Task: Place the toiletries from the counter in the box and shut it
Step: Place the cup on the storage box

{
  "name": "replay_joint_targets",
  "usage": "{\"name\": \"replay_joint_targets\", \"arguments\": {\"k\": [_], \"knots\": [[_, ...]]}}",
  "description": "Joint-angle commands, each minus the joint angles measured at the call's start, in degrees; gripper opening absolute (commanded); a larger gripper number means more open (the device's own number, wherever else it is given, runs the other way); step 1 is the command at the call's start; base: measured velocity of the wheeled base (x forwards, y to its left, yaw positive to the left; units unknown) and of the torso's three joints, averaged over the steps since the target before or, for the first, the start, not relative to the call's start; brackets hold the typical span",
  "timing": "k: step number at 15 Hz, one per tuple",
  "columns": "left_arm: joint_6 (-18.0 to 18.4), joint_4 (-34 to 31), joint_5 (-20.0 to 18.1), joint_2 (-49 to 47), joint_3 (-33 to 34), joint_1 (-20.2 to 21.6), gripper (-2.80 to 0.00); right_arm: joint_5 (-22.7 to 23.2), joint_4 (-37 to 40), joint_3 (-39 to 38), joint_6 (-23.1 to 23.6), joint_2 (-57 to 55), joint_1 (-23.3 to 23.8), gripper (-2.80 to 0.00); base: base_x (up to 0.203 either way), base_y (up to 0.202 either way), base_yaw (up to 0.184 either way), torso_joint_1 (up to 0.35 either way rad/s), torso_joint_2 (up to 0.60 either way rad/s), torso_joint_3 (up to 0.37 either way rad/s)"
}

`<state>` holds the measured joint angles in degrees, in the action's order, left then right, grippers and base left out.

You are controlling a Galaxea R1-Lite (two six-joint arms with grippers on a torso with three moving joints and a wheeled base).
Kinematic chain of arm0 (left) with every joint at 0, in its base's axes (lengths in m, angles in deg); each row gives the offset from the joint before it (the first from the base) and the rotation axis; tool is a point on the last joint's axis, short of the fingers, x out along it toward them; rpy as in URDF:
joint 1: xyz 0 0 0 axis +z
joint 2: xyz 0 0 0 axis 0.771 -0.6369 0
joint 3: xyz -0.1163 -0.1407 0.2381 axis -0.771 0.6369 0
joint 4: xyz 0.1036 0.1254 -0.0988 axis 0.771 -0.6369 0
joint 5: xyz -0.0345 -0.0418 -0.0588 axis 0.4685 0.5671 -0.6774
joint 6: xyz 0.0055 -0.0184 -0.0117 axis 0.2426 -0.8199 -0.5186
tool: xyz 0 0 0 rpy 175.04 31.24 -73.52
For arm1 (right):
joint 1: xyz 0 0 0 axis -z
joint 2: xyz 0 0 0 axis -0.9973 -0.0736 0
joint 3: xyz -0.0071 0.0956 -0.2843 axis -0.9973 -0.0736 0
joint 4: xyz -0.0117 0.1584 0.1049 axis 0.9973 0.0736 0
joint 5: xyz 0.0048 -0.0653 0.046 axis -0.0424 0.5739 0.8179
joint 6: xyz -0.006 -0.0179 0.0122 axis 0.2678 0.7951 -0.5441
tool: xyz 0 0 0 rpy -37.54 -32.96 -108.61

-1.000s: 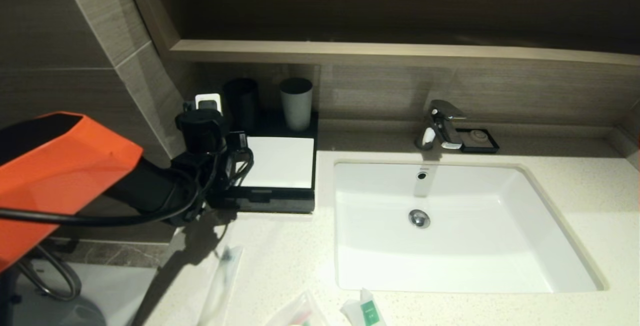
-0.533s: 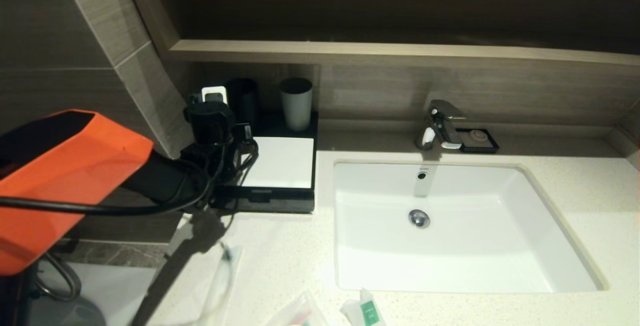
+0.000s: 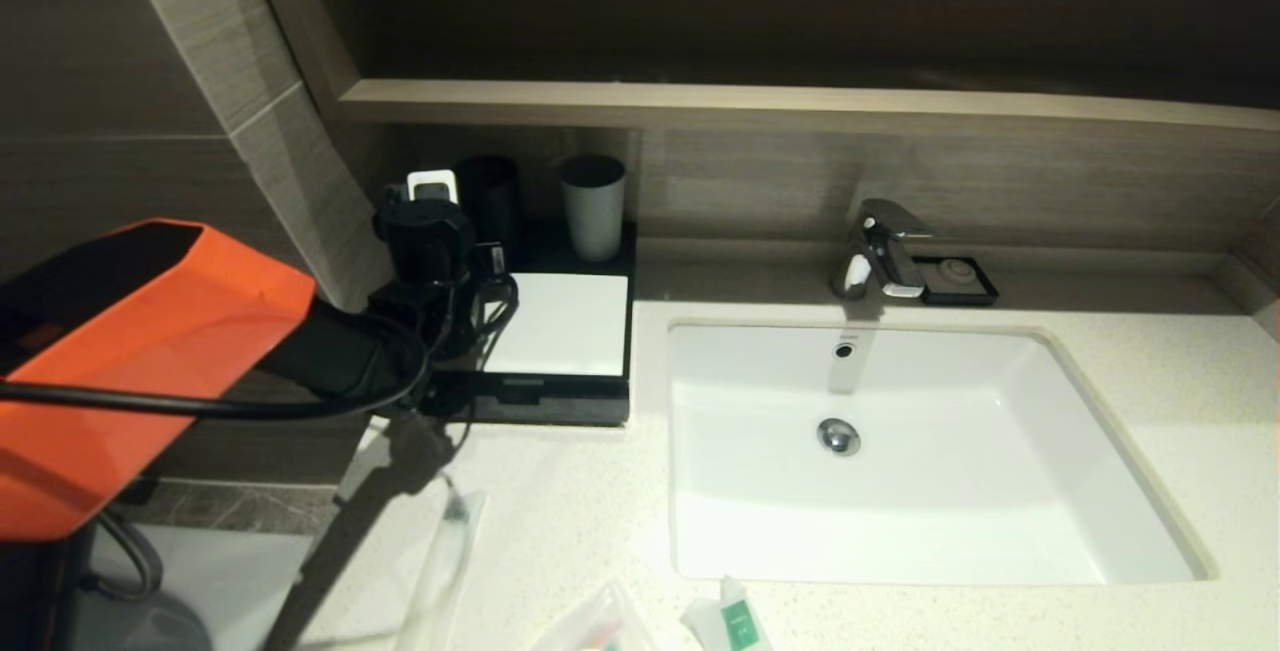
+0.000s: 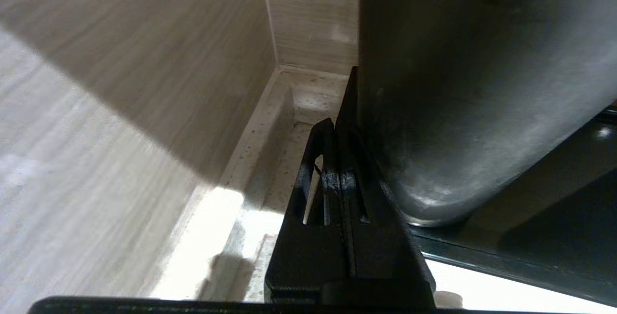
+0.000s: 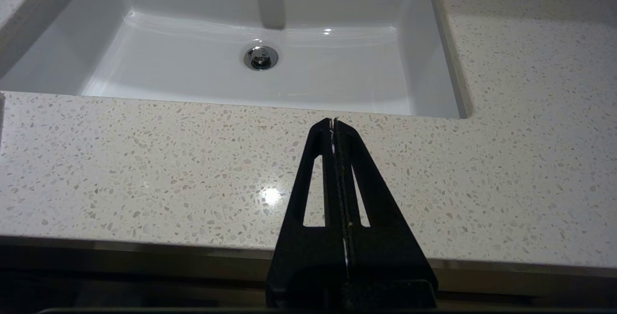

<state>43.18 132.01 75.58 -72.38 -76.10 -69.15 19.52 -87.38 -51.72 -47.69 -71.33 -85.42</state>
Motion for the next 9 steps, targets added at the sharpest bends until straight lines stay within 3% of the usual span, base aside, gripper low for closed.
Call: {"name": "replay_joint_targets", "arguments": {"k": [1,9], "knots": [[0.0,0.3,0.3,-0.9,-1.1,0.0,-2.8,0.0,0.0,0.0,0.1,0.0,0.0,-2.8,0.0,0.0,0.0,0.0,0.0,0.0],[0.0,-0.6,0.3,-0.7,-2.1,0.0,-2.8,0.0,0.0,0.0,0.1,0.0,0.0,-2.8,0.0,0.0,0.0,0.0,0.0,0.0]]}}
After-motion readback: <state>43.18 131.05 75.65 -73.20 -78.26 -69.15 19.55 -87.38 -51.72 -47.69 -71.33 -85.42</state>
